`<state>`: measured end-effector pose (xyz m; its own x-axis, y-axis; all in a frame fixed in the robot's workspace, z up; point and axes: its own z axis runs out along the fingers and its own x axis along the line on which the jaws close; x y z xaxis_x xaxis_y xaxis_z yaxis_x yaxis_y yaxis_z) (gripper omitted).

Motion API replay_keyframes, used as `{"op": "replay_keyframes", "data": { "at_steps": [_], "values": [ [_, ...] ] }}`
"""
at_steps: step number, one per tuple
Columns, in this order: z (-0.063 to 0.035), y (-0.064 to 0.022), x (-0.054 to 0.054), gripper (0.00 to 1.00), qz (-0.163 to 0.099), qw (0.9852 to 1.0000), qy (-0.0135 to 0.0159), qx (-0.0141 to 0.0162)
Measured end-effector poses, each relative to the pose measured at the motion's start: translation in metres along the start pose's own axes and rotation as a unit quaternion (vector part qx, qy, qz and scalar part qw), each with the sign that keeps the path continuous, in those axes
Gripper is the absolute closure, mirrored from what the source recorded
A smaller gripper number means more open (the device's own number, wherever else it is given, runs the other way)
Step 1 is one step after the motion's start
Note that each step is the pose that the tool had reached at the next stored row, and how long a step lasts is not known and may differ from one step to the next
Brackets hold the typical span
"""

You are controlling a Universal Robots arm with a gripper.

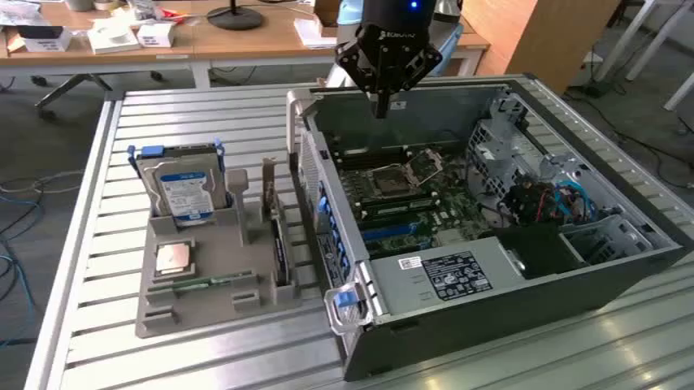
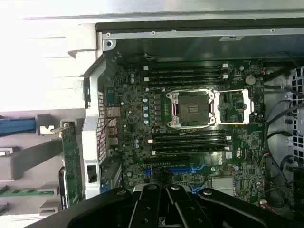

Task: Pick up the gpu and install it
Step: 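Reach for the gpu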

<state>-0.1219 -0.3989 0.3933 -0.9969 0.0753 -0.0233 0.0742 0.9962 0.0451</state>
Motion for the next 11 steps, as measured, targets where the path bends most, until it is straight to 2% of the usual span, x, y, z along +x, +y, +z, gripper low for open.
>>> {"op": "replay_keyframes", "data": {
  "at_steps": [11],
  "values": [
    [0.0, 0.0, 0.0, 0.89, 0.0, 1.0, 0.0, 0.0]
  ]
}}
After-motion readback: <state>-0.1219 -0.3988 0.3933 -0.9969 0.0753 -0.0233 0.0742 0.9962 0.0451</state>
